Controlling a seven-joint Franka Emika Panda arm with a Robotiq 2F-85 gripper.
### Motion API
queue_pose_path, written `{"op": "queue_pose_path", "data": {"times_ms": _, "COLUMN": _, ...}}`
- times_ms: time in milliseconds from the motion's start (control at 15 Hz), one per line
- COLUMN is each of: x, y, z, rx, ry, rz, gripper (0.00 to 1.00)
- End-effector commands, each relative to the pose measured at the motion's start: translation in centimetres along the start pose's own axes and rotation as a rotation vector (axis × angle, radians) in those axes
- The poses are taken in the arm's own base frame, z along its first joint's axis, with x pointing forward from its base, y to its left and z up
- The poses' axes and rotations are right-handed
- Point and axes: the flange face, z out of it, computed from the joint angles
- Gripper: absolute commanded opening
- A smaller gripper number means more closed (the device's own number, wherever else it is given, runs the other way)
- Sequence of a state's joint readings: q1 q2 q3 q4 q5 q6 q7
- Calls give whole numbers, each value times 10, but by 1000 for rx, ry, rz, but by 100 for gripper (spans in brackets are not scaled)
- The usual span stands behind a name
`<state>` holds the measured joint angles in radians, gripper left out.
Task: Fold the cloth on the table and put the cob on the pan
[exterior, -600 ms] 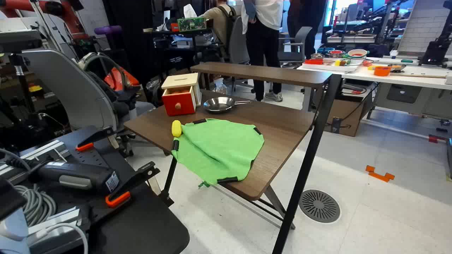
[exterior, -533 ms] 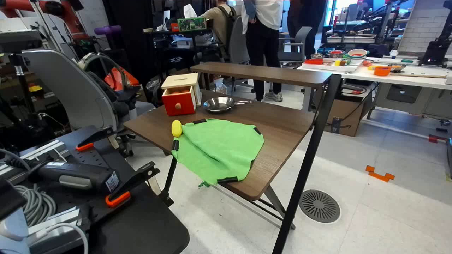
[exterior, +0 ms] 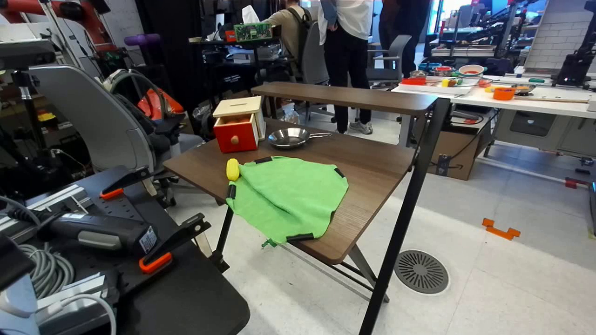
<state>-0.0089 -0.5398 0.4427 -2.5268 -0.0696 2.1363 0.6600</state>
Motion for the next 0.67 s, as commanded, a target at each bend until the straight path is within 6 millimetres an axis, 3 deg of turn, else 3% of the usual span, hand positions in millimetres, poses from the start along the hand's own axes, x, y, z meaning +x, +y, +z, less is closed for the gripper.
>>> {"op": "queue_pose_path", "data": {"times_ms": 0, "x": 8, "y": 4, "z": 5, "rx": -17, "ry": 4, "rz": 71, "gripper": 100}}
{"op": "queue_pose_path", "data": {"times_ms": 333, "x": 45, "y": 26, "z": 31, "rx": -27, "ry": 12, "rz": 381, "gripper": 100}}
{"op": "queue_pose_path", "data": {"times_ms": 600, "x": 84, "y": 51, "z": 72, "rx": -15, "ry": -23, "rz": 621, "gripper": 100}}
